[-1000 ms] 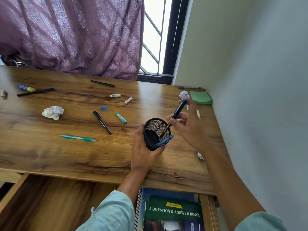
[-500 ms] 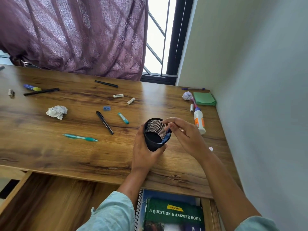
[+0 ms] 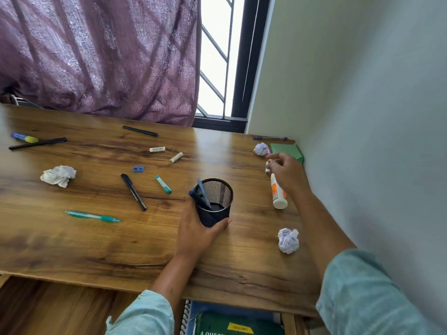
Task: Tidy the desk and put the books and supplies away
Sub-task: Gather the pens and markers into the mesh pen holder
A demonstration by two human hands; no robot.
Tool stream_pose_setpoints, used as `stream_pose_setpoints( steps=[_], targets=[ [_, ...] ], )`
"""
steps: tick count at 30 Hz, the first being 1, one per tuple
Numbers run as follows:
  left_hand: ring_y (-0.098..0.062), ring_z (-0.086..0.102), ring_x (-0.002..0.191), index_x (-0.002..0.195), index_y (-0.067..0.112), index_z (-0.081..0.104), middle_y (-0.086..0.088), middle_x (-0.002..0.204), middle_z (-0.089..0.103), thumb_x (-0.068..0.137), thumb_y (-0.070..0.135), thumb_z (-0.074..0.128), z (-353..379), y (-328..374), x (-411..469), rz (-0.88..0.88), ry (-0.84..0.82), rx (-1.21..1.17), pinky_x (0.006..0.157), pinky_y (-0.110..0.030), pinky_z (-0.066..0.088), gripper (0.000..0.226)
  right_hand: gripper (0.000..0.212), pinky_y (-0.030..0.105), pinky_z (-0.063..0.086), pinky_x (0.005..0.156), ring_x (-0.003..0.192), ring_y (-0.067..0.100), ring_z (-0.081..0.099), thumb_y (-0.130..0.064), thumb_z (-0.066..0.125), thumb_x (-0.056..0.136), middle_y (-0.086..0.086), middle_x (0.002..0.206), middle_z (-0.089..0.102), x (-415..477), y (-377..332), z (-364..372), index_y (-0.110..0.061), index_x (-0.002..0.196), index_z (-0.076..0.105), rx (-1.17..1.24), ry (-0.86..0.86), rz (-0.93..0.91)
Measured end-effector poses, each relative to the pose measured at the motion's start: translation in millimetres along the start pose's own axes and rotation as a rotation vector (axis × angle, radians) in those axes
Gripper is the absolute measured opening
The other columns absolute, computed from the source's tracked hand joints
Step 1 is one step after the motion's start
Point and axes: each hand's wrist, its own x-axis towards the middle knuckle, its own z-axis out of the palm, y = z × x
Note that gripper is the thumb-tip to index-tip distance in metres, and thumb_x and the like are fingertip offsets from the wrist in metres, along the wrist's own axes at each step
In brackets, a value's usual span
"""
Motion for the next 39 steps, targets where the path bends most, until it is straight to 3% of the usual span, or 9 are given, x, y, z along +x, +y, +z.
stream_pose_setpoints(
  steps=[8,14,19,22,28,32,35,37,39],
  targets=[
    [-0.01,0.05,0.115,0.138,0.015,0.035,0.008,0.124,0.052,0.057,0.05,0.085,7.1,-0.1,15.9,-0.016,-0.017,-0.003,0.096,-0.026,0.043,0.101,0.035,0.03,0.043,0.088,0.115,0.025,0.055,-0.022,0.049,0.092,0.006,0.129,0.059,73.8,38.7,2.5,-0.025,0.126,0.058,-0.596,-0.213,0.1],
    [-0.014,0.05,0.122,0.141,0.018,0.029,0.001,0.133,0.052,0.049,0.071,0.075,10.2,-3.3,20.3,-0.069,-0.038,0.023,0.101,-0.04,0.046,0.115,0.031,0.034,0.045,0.084,0.111,0.027,0.057,-0.028,0.051,0.093,0.008,0.121,0.062,96.3,47.1,21.3,-0.02,0.121,0.063,-0.756,-0.237,0.162],
    [-0.011,0.051,0.117,0.14,0.021,0.03,0.006,0.128,0.054,0.052,0.064,0.078,10.7,-1.9,21.3,-0.071,-0.04,0.021,0.099,-0.033,0.046,0.11,0.024,0.034,0.047,0.076,0.104,0.032,0.062,-0.014,0.053,0.091,0.015,0.112,0.064,100.3,56.3,31.3,-0.003,0.111,0.062,-0.646,0.019,0.226],
    [-0.01,0.051,0.118,0.141,0.022,0.029,0.006,0.128,0.054,0.051,0.066,0.077,9.6,-0.8,20.7,-0.066,-0.042,0.02,0.1,-0.033,0.045,0.11,0.021,0.03,0.047,0.075,0.102,0.029,0.063,-0.01,0.059,0.088,0.012,0.11,0.067,101.5,61.4,28.7,-0.009,0.106,0.068,-0.512,0.13,0.24],
    [-0.009,0.052,0.115,0.138,0.022,0.032,0.008,0.126,0.054,0.056,0.058,0.081,9.9,0.5,27.4,-0.051,-0.034,0.021,0.095,-0.028,0.045,0.102,0.034,0.036,0.051,0.082,0.096,0.026,0.066,-0.002,0.061,0.087,0.008,0.104,0.068,87.9,11.8,19.5,-0.009,0.119,0.052,0.015,0.368,0.019],
    [-0.009,0.049,0.118,0.141,0.02,0.03,0.006,0.131,0.05,0.057,0.056,0.081,12.5,1.9,36.9,-0.038,-0.023,0.027,0.096,-0.023,0.042,0.105,0.044,0.033,0.058,0.067,0.079,0.016,0.062,0.001,0.053,0.093,0.006,0.099,0.058,49.9,-48.0,15.9,-0.024,0.128,0.041,0.481,-0.142,-0.053],
    [-0.006,0.048,0.116,0.141,0.021,0.029,0.01,0.13,0.049,0.058,0.053,0.082,13.6,1.5,41.0,-0.037,-0.013,0.024,0.094,-0.02,0.04,0.104,0.029,0.02,0.049,0.061,0.067,0.002,0.057,-0.009,0.056,0.093,-0.003,0.092,0.061,24.9,-69.8,12.6,-0.018,0.121,0.06,0.158,-0.492,-0.274],
    [-0.001,0.044,0.113,0.142,0.022,0.027,0.015,0.126,0.045,0.059,0.053,0.082,13.1,1.9,42.0,-0.037,-0.012,0.027,0.091,-0.016,0.036,0.105,0.022,0.016,0.045,0.067,0.071,0.0,0.059,-0.017,0.062,0.09,-0.009,0.09,0.065,17.7,-76.8,10.4,-0.019,0.111,0.069,-0.099,-0.513,-0.396],
    [0.0,0.044,0.111,0.142,0.023,0.027,0.017,0.123,0.044,0.059,0.053,0.082,13.1,0.9,42.1,-0.046,-0.017,0.028,0.089,-0.014,0.034,0.104,0.017,0.026,0.049,0.078,0.082,0.004,0.061,-0.026,0.064,0.088,-0.011,0.089,0.068,13.2,-81.8,5.9,-0.026,0.103,0.073,-0.298,-0.497,-0.469]
  ],
)
